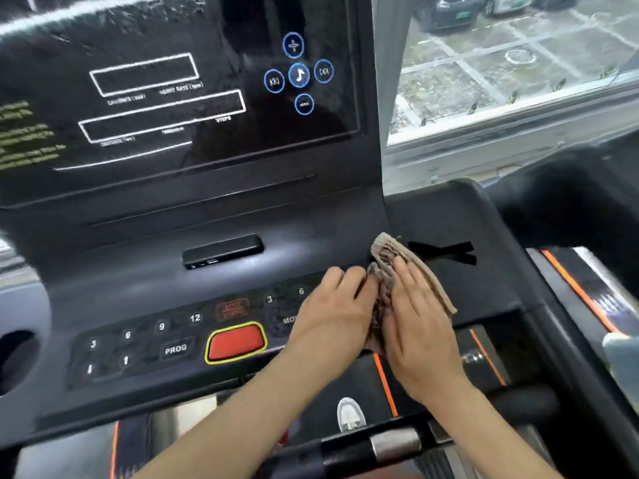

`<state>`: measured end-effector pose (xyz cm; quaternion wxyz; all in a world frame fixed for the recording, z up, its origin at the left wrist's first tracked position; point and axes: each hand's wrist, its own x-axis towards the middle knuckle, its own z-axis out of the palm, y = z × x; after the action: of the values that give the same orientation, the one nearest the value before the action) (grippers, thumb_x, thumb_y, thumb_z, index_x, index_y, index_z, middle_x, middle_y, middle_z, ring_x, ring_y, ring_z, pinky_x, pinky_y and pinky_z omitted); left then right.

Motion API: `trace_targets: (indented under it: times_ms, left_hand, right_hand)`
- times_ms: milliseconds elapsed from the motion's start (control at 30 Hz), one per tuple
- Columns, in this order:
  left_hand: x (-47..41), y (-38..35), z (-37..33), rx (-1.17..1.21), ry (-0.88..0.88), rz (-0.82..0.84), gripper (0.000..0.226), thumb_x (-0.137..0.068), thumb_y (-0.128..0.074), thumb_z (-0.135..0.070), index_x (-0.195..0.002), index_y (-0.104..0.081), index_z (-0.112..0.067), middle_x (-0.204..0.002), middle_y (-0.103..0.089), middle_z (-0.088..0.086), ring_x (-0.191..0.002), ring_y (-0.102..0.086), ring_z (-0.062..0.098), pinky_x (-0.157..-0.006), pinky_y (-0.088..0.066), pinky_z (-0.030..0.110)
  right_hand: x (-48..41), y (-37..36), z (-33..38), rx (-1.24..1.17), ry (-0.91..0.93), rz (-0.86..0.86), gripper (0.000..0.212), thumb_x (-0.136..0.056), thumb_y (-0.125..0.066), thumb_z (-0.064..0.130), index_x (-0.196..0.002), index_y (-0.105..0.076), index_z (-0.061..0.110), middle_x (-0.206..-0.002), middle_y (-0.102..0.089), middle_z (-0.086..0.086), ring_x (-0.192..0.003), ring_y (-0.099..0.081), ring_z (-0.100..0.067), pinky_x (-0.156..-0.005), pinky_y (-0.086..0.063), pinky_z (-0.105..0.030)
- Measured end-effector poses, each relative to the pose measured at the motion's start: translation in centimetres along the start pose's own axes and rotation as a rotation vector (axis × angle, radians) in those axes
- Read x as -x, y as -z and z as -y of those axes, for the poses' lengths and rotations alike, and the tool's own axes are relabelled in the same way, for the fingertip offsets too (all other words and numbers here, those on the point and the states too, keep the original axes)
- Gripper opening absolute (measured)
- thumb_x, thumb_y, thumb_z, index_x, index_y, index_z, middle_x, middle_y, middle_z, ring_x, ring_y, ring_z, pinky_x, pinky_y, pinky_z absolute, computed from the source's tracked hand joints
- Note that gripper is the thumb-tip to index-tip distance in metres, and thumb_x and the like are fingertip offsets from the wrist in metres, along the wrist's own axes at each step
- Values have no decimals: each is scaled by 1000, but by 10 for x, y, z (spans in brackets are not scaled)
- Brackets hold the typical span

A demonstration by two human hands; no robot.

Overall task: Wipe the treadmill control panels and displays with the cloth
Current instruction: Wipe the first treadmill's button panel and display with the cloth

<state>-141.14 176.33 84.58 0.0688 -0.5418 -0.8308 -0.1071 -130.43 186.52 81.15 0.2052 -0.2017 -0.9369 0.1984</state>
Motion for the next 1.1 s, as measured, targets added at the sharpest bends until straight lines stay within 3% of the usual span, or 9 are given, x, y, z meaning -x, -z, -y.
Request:
trace_targets:
  times_ms: [167, 300, 434, 534, 601, 701, 801, 901, 1101]
  left_hand:
    - [65, 19, 45, -86, -20, 5, 40, -77, -38, -12, -106, -65, -5, -97, -60, 9, -78, -50, 27, -72, -48, 36]
    - [152, 40, 118, -120, 234, -28, 38, -78, -46, -17, -110, -66, -11, -110, -59, 10, -88, -47, 30, -81, -46, 37]
    - [222, 62, 167, -183, 471, -46, 39, -71, -59, -4, -109, -67, -10, -111, -58, 12, -92, -45, 33, -83, -40, 37]
    - [217, 59, 162, -157, 496, -55, 43, -79, -45, -16, -116, -65, -9, -115, -59, 14, -99, -46, 34, -87, -46, 43]
    - [194, 48, 149, -94, 402, -47, 49, -81, -44, -18, -124, -61, -5, -125, -57, 16, -112, -47, 36, -99, -42, 44]
    - [172, 32, 134, -56, 192, 74, 53, -91, -29, -14, -138, -42, 6, -144, -41, 22, -136, -32, 41, -115, -22, 50]
    - [192, 35, 149, -38, 277, 97, 54, -99, -18, -21, -149, -24, -3, -157, -22, 15, -145, -16, 33, -114, -20, 53]
    - [234, 50, 170, -24, 402, 58, 58, -94, -35, -29, -149, -32, -9, -156, -27, 9, -140, -29, 28, -110, -32, 53]
    - [265, 59, 221, 73, 694, 19, 61, -92, -29, -33, -148, -34, -10, -155, -30, 5, -141, -32, 21, -107, -37, 49]
  right_hand:
    - [22, -31, 75, 90, 12, 47, 56, -92, -35, 25, -142, -43, 1, -152, -37, -13, -142, -32, -27, -112, -27, -46]
    - [22, -83, 172, 124, 170, 157, 54, -90, -39, 27, -138, -50, 4, -148, -42, -15, -140, -35, -30, -111, -29, -44]
    - [17, -119, 242, 121, 281, 252, 50, -93, -36, 34, -136, -54, 14, -150, -42, -7, -140, -35, -22, -113, -23, -39]
    - [14, -107, 230, 115, 362, 265, 41, -93, -44, 38, -122, -64, 17, -145, -49, -4, -137, -41, -19, -110, -29, -37]
    - [7, -88, 198, 247, 307, 296, 46, -90, -43, 49, -119, -65, 20, -147, -47, -1, -137, -41, -19, -108, -28, -38]
    - [-3, -68, 168, 390, 118, 307, 64, -90, -32, 59, -130, -59, 17, -151, -42, -3, -140, -36, -20, -109, -27, -40]
    - [0, -73, 185, 425, 86, 313, 69, -93, -27, 57, -141, -49, 11, -152, -38, -8, -142, -33, -24, -112, -26, -43]
    - [9, -95, 233, 355, 293, 337, 62, -95, -33, 50, -144, -45, 14, -153, -37, -6, -142, -31, -23, -112, -25, -43]
    - [-41, -140, 293, 151, 677, 459, 57, -93, -35, 45, -143, -45, 20, -152, -39, 3, -141, -32, -16, -116, -25, -38]
